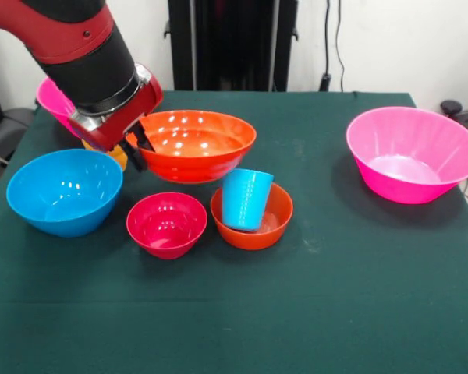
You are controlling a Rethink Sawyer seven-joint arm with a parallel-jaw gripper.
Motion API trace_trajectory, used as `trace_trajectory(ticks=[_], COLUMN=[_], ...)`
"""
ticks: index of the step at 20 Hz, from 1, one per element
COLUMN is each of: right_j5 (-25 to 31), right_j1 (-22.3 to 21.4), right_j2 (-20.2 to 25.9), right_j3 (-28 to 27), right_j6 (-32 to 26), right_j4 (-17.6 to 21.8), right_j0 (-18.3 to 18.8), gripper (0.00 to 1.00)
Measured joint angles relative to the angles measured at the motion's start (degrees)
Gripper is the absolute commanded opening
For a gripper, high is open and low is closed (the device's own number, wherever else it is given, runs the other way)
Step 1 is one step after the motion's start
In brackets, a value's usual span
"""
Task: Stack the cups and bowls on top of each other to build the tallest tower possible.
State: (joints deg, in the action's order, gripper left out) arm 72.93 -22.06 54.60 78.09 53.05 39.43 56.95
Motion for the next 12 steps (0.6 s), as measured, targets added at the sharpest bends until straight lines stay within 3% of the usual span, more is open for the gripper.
trace_trajectory(ticks=[12], right_j5=[0.0], right_j1=[2.4], right_j2=[-0.2], right_j3=[-7.9], right_j6=[0.0], right_j4=[0.5], right_j0=[-4.1], gripper=[0.00])
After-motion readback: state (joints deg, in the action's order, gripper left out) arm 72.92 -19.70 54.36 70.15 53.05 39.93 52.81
